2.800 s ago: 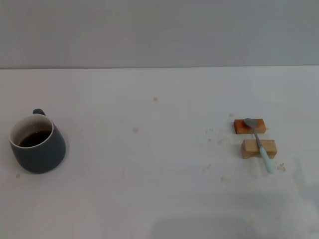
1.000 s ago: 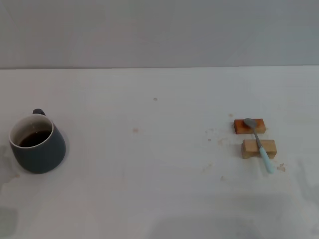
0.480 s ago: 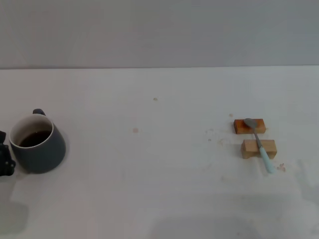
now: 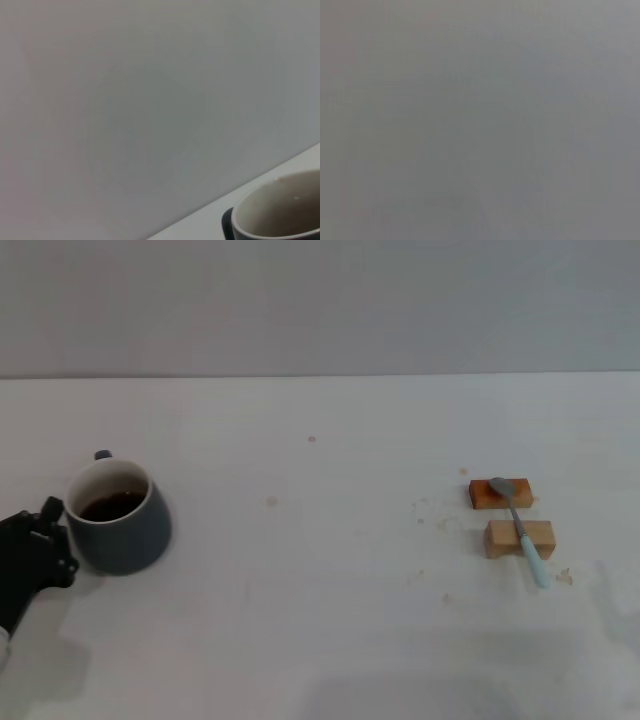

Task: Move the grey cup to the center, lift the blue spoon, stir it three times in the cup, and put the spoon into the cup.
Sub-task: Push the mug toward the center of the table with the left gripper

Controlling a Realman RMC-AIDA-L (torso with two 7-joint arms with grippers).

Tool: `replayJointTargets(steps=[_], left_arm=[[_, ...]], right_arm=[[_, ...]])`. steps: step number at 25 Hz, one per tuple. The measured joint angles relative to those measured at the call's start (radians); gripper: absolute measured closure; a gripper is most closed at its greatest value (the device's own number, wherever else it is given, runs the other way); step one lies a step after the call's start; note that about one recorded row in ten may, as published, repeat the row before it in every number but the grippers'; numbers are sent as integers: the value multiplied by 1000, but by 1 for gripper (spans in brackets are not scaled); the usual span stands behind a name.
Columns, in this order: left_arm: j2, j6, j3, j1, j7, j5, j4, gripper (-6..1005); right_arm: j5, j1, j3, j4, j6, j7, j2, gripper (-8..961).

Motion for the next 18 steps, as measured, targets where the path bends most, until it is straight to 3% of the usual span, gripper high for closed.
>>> replayJointTargets(steps=[9,18], left_arm=[[0,2,55,-1,-1,1,-29,1001],[3,-14,47,-7,0,-5,-13,1001]], right_arm=[[0,0,-5,4,-5,0,1,235],[0,2,-9,5,-7,0,-1,234]])
